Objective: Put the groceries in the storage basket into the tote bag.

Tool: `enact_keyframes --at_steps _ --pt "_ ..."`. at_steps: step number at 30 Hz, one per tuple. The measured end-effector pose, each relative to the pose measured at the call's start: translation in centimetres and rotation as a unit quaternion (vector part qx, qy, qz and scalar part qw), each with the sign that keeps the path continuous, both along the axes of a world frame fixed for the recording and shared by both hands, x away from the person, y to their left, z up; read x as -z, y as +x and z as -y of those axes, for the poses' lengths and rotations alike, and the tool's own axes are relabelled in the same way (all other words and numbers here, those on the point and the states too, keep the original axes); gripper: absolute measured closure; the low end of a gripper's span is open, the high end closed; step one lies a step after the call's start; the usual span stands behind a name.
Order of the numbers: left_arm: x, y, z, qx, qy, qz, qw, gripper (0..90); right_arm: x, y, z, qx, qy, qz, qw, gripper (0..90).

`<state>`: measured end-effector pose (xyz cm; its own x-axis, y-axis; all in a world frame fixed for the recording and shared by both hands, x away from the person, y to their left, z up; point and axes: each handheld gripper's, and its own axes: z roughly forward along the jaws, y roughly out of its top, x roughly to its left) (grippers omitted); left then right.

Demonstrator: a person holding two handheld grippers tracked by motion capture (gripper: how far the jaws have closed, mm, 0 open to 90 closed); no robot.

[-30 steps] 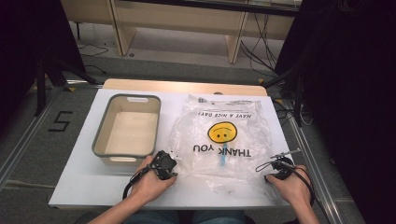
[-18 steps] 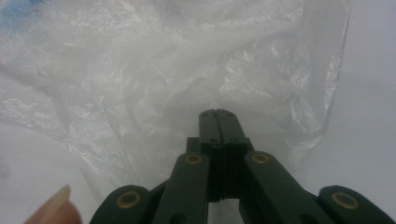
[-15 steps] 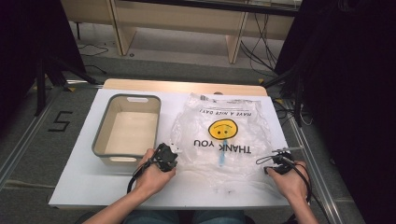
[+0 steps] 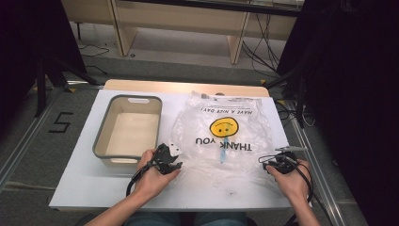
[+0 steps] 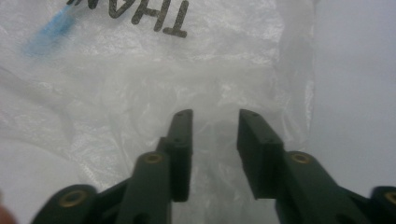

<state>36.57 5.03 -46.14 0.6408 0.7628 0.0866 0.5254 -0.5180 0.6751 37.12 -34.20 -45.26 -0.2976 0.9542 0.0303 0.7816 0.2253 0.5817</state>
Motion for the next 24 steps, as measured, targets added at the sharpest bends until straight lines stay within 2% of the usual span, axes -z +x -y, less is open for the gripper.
enact_keyframes --at_steps 4,8,10,13,16,24 --pt "-0.4 -1.5 -0.4 0.009 -0.013 -0.008 0.9998 46.2 -0.9 -1.1 0.3 0.006 0.001 0.026 0.9996 48.0" --pt "-0.3 -2.2 -0.9 0.006 -0.019 -0.019 0.9996 42.0 -1.7 -2.3 0.8 0.007 0.008 0.052 0.9986 40.5" --pt "0.0 -2.3 -1.1 0.004 -0.024 -0.031 0.9992 41.4 -1.7 -2.6 0.9 0.003 0.017 0.047 0.9987 38.3" --pt "0.5 -2.2 -1.0 0.005 -0.024 -0.042 0.9988 40.9 -0.8 -2.8 0.6 -0.004 0.033 0.019 0.9993 36.0" --pt "0.7 -2.0 -1.1 0.003 -0.028 -0.042 0.9987 39.9 0.0 -2.6 0.6 -0.013 0.03 0.004 0.9995 35.6" --pt "1.2 -1.8 -1.2 0.003 -0.026 -0.047 0.9986 39.1 0.4 -3.0 0.6 -0.017 0.043 0.005 0.9989 34.7"
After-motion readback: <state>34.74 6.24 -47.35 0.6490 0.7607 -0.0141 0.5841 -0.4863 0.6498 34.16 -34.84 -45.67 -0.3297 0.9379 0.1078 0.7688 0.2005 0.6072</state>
